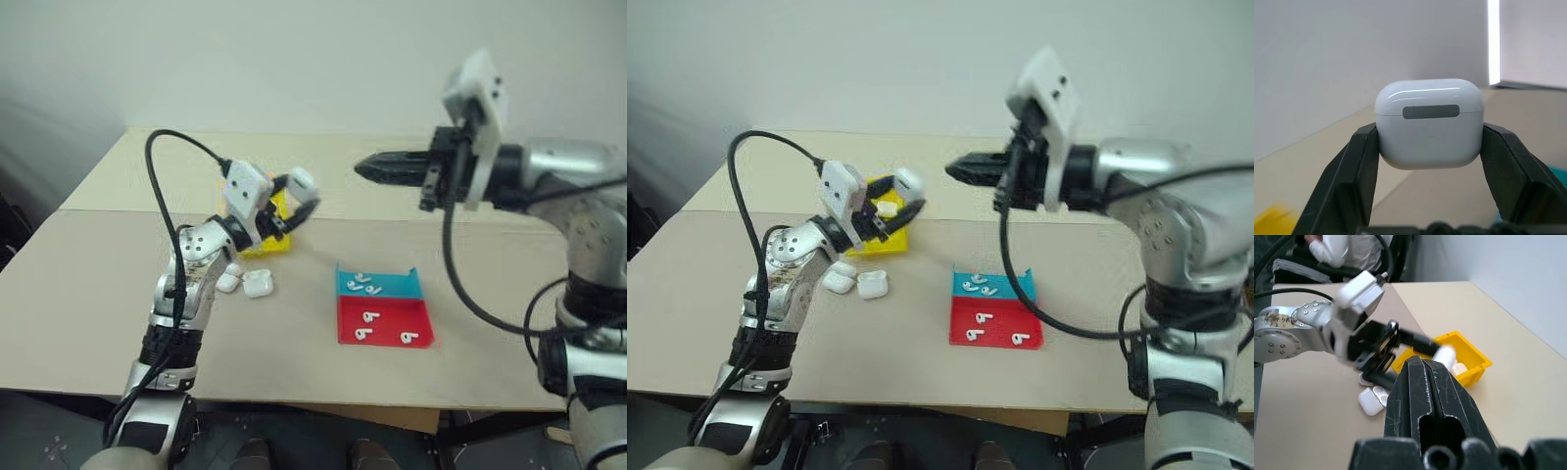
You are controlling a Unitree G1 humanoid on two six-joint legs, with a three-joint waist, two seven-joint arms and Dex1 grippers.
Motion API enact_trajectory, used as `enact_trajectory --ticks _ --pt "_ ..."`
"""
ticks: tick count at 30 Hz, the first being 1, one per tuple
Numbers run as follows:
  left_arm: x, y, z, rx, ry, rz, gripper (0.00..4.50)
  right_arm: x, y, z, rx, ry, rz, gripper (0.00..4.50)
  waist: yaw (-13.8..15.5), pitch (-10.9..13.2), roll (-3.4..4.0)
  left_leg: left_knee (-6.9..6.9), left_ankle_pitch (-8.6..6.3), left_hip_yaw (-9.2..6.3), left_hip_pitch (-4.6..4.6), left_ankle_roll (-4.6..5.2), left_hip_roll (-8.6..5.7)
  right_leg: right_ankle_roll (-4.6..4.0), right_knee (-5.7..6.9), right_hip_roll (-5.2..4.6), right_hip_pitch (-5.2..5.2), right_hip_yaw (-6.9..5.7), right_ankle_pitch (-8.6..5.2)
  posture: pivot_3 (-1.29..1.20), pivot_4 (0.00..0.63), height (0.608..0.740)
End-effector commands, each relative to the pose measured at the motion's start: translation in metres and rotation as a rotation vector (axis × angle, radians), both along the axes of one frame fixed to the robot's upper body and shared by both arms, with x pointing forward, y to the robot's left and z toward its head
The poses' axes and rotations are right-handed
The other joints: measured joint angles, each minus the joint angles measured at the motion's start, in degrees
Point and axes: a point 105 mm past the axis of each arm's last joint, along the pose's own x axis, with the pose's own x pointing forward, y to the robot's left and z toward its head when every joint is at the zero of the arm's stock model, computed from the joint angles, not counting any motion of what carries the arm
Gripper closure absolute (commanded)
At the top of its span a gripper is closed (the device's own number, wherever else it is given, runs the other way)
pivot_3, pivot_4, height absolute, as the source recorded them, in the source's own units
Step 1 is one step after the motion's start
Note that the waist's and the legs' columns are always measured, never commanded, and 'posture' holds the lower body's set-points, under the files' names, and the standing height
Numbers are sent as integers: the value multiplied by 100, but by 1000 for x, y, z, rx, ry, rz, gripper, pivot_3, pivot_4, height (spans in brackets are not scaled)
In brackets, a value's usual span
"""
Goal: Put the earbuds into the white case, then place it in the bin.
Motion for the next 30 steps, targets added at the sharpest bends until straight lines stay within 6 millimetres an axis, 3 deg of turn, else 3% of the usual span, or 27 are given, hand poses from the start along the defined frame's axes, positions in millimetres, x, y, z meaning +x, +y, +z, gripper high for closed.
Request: enact_trajectory --ticks 1,5,12,17,20,23,27,30 --pt "25 20 19 -44 -32 273 1692 -7 -4 -8 59 -35 -74 4462 7 0 0 0 1 -1 -2 -1 -4 2 2 -3 -2 0 1 0 150 740" --pt "49 23 13 -71 41 391 1692 -2 -4 -29 54 -5 -147 4462 -4 0 0 -3 1 -1 -4 -2 -6 2 3 -3 -9 0 2 0 150 740" --pt "79 16 -16 -40 221 461 1692 0 -11 -36 38 -1 -215 4462 -28 1 0 -10 1 -2 -5 -2 -7 2 -4 -3 -9 -1 1 0 150 740" --pt "88 18 -29 19 265 533 1692 -4 -12 -37 34 0 -223 4462 -31 1 0 -13 1 -4 -11 -2 -8 3 -13 -3 -10 -3 2 0 150 740" --pt "89 20 -39 100 283 539 761 -5 -13 -38 34 3 -227 4500 -24 0 0 -14 1 -9 -15 -2 -9 2 -16 -3 -10 -8 2 0 150 740" --pt "88 20 -31 67 230 519 33 -6 -14 -38 35 4 -231 4500 -21 0 0 -14 2 -10 -14 -4 -9 2 -15 -4 -7 -9 2 0 150 740" --pt "80 20 -15 22 147 434 33 -7 -14 -38 42 3 -233 4500 -24 0 0 -14 4 -11 -16 -7 -8 2 -15 -4 -9 -11 3 0 150 740" --pt "63 22 -1 -64 110 286 33 -9 -13 -37 48 -6 -219 4500 -38 0 0 -17 4 -11 -20 -7 -7 1 -15 -3 -13 -11 3 0 150 740"
